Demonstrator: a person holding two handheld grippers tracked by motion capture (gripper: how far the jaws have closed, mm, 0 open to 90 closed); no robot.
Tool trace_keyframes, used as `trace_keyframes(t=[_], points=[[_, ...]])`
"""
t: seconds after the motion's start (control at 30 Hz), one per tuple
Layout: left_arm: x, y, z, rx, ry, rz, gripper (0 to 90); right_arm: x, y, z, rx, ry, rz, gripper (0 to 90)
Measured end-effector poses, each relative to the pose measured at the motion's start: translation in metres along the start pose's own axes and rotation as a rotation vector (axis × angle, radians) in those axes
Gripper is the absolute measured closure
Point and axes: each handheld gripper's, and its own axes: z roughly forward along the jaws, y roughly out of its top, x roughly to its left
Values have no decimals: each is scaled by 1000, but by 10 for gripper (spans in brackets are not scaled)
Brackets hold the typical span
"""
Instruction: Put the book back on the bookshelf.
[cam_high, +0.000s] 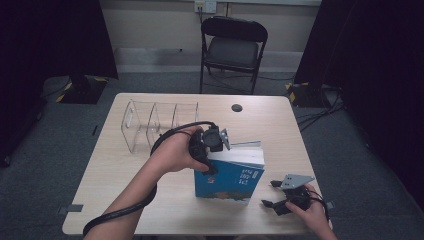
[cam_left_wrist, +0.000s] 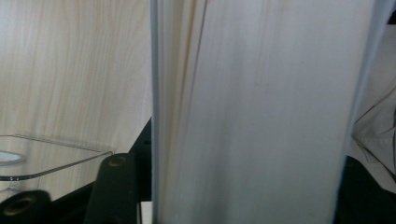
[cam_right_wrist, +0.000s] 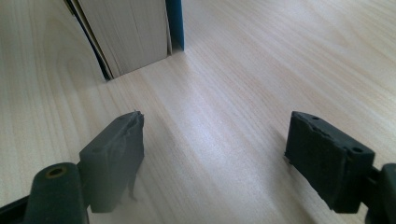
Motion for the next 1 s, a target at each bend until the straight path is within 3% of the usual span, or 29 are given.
trace_keyframes(t=[0.03, 0.1, 0.2, 0.37, 0.47, 0.5, 0.6, 0.63, 0.8, 0.93, 1.0], points=[[0, 0, 0, 0, 0, 0, 469, 0, 0, 0, 0, 0, 0, 189], [0, -1, 4, 4, -48, -6, 523, 0, 0, 0, 1, 0, 1, 189], [-1, -2, 7, 13, -45, 2, 554, 0, 0, 0, 0, 1, 1, 189], [0, 0, 9, 48, -39, -41, 547, 0, 0, 0, 1, 3, -1, 189], [-3, 1, 8, 68, -40, -26, 595, 0, 0, 0, 0, 1, -2, 189], [-6, 1, 7, 75, -33, -85, 603, 0, 0, 0, 0, 0, -1, 189], [-7, 0, 6, 78, -24, -153, 613, 0, 0, 0, 0, 1, -2, 189], [-7, 0, 6, 78, -24, -153, 615, 0, 0, 0, 1, 1, -2, 189], [-6, -5, 3, 65, -15, -231, 618, 0, 0, 0, 0, 0, -3, 189], [-2, -10, -2, 75, -3, -242, 619, 0, 0, 0, 0, 1, -2, 189], [-2, -13, -6, 81, 18, -282, 619, 0, 0, 0, -1, 0, -3, 189]])
